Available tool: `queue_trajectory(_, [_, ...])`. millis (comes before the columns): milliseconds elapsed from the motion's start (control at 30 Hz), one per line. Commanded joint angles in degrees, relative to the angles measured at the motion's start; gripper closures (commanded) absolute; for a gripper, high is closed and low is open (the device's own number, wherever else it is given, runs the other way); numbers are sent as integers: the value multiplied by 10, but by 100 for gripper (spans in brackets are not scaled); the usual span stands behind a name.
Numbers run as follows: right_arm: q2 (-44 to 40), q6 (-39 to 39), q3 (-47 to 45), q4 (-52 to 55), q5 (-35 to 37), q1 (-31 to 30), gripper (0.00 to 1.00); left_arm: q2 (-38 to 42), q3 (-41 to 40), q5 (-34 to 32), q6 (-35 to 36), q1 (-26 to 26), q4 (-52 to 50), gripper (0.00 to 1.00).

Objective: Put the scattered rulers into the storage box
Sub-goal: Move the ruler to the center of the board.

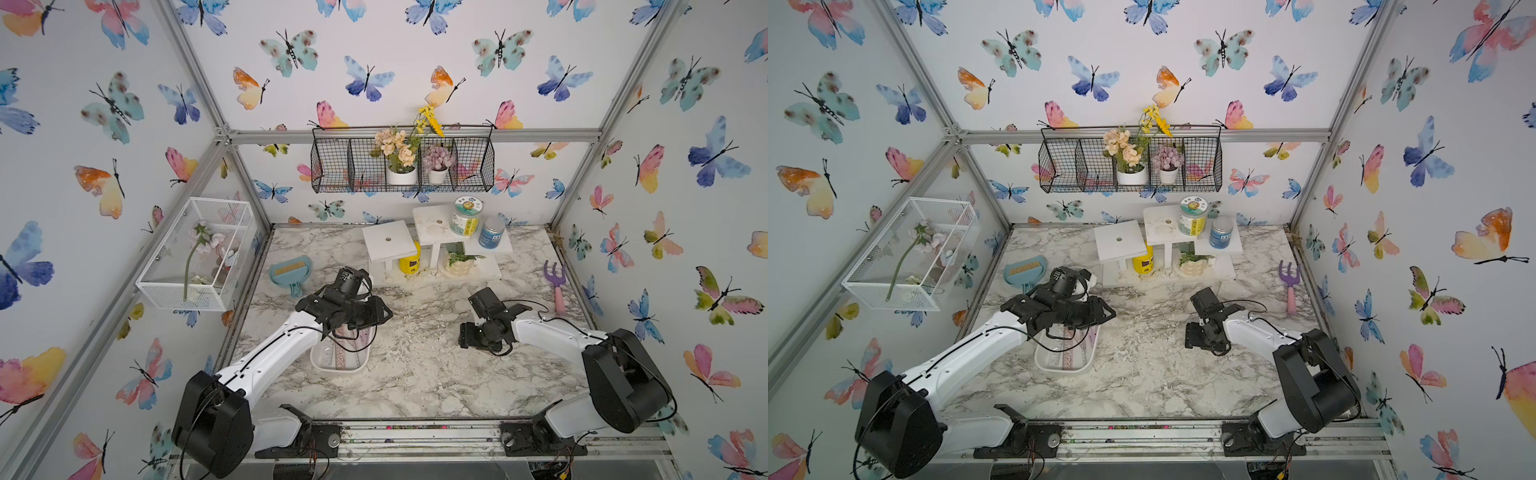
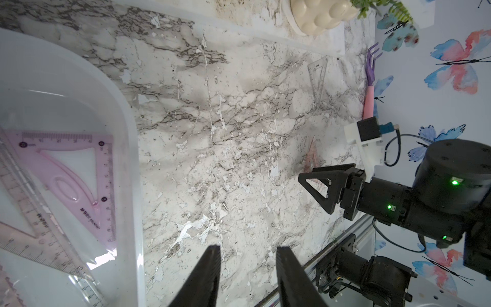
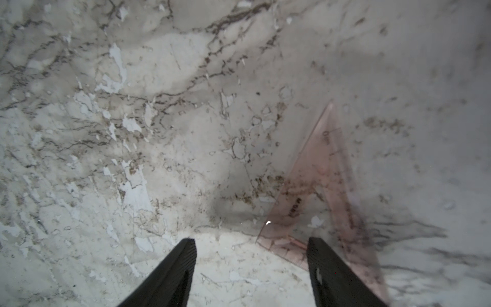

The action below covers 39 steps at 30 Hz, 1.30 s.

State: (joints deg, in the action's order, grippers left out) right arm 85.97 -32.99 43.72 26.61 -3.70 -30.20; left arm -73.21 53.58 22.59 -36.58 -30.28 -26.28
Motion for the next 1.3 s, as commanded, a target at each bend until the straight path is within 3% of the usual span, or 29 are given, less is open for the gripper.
queue_trajectory(0, [14, 1, 10, -7, -12, 2, 28, -3, -7, 17, -5, -3, 13, 60])
queue_trajectory(400, [19, -18, -12, -59, -100, -14, 32, -9, -21, 21, -8, -4, 29, 61])
queue_trajectory(867, [71, -83, 35, -118, -135, -120, 32, -10, -31, 17, -9, -4, 33, 61])
queue_trajectory(1033, [89, -85, 65, -113, -124, -132, 33, -10, -33, 17, -12, -4, 36, 61])
queue_trajectory(1267, [57, -47, 122, -25, -63, -132, 34, -4, -43, 17, -16, -4, 40, 61])
